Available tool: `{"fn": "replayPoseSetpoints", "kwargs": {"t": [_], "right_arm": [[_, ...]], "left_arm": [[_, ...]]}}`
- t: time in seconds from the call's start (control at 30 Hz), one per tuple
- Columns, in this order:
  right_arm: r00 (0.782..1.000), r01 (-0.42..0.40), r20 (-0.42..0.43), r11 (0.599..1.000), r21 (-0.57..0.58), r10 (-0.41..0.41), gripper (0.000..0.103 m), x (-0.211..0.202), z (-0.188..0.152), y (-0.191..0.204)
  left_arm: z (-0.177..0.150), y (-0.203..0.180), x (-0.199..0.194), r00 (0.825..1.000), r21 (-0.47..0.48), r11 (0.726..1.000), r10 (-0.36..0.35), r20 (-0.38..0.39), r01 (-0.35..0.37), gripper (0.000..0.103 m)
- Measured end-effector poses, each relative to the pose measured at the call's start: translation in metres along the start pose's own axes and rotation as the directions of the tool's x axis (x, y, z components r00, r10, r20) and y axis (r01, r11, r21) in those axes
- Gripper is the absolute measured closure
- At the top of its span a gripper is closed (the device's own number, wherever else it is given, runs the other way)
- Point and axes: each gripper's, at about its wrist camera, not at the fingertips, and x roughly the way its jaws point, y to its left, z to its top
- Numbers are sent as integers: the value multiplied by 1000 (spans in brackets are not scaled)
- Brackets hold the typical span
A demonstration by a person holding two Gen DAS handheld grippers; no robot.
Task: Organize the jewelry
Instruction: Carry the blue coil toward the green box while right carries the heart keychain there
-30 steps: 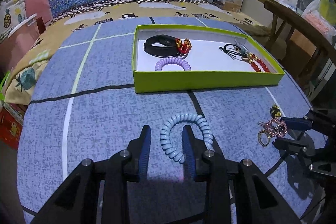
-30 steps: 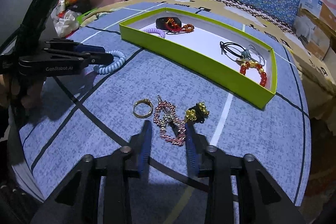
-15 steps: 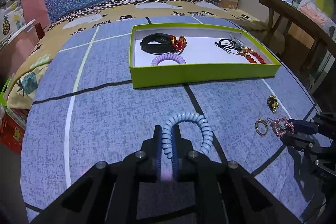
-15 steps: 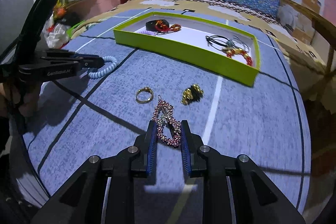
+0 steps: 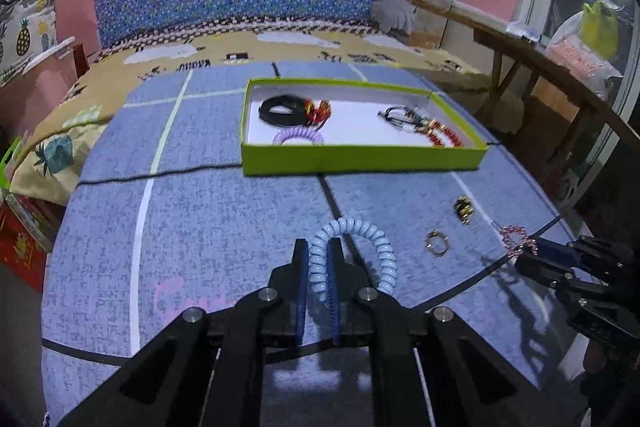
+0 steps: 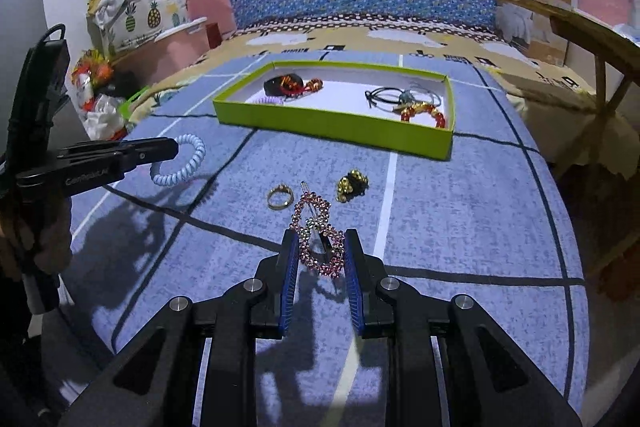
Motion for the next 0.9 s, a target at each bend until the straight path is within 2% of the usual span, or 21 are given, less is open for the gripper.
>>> {"fn": "replayPoseSetpoints", "kwargs": {"t": [0.17, 0.9], "right_arm": [[1000, 2, 19, 1000, 12, -3, 80, -6, 3, -2], [997, 31, 68, 999, 12, -32, 80, -5, 37, -13]], "left_arm": [[7, -3, -9, 999, 6, 1000, -10, 33, 9, 94], [37, -13, -3, 997, 54, 999, -7, 78, 3, 94]]}}
